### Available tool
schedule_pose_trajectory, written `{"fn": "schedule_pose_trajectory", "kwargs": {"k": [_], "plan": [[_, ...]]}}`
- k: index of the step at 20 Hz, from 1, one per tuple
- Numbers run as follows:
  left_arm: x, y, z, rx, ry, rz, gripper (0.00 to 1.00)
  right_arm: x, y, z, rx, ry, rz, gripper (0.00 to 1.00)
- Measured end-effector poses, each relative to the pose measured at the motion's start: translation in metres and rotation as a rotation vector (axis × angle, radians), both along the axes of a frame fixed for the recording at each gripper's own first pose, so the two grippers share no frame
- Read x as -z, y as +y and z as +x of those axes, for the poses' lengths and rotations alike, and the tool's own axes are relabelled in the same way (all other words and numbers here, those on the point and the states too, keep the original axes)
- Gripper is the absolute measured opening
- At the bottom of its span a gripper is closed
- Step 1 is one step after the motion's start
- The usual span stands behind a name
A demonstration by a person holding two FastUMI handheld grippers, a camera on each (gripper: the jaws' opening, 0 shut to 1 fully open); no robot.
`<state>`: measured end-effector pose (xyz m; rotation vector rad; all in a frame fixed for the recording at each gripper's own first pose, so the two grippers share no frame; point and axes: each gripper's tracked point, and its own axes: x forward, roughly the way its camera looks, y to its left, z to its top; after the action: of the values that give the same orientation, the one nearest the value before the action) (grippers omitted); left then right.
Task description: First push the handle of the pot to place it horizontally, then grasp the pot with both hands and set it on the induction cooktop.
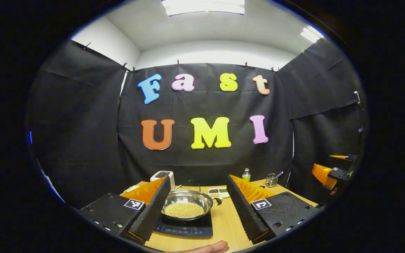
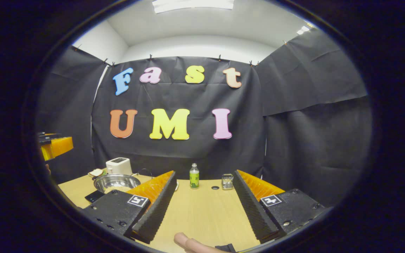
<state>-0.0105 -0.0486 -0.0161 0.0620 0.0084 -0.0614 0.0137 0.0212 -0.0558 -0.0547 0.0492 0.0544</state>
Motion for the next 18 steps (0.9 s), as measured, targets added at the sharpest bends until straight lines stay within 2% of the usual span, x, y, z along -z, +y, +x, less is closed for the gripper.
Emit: {"fn": "schedule_pose_trajectory", "kwargs": {"k": [9,18], "plan": [[-0.001,0.006,-0.004,-0.017,-0.003,0.006,0.95,-0.012,0.002,-0.018,0.014,-0.043,0.007,0.97],[-0.002,0.003,-0.013,-0.001,-0.021,-0.001,0.95,-0.02,0.016,-0.034,-0.02,-0.084,0.006,0.97]]}}
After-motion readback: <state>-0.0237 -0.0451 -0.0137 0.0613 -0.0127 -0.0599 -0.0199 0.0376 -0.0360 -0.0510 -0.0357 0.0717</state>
